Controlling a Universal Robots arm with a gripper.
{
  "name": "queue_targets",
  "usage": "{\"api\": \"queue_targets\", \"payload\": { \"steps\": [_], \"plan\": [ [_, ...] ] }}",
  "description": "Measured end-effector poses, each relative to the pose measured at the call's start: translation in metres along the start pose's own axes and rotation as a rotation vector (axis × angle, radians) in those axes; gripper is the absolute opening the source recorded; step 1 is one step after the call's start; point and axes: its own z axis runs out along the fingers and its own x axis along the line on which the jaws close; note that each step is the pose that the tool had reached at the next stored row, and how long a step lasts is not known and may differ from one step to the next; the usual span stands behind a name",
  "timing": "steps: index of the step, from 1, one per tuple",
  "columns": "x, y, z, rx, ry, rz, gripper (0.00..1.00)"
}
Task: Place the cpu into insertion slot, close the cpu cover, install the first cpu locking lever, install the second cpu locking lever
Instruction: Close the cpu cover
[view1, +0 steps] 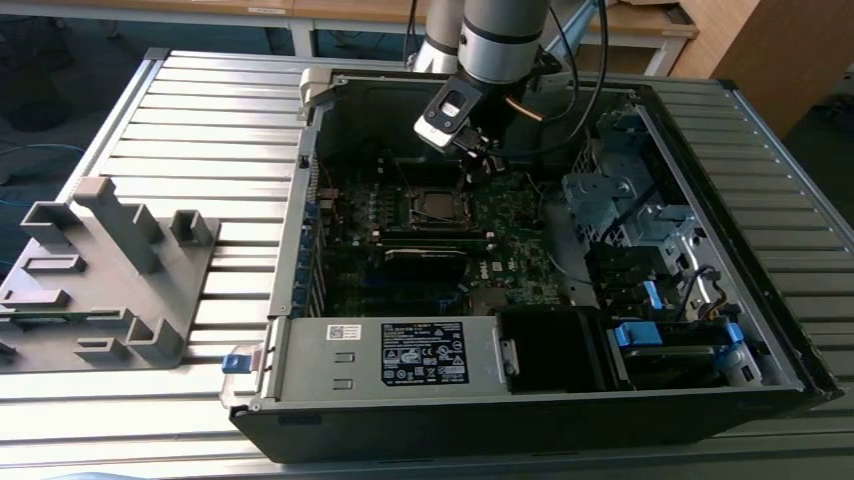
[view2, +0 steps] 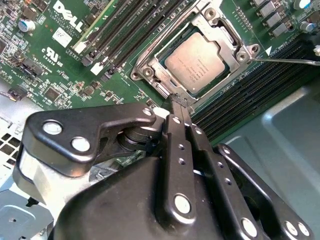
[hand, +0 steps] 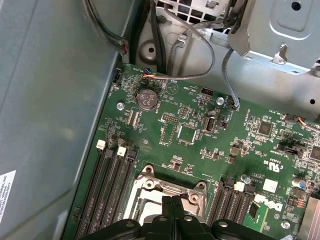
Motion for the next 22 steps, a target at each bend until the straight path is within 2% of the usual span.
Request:
{"api": "queue_targets", "payload": {
  "steps": [2, 5, 18, 22],
  "plan": [
    [0.0000, 0.0000, 0.0000, 0.0000, 0.0000, -0.004, 0.11],
    [0.0000, 0.0000, 0.0000, 0.0003, 0.0002, -0.041, 0.11],
    [0.0000, 0.0000, 0.0000, 0.0004, 0.0002, -0.043, 0.11],
    [0.0000, 0.0000, 0.0000, 0.0005, 0.0004, -0.055, 0.11]
  ]
}}
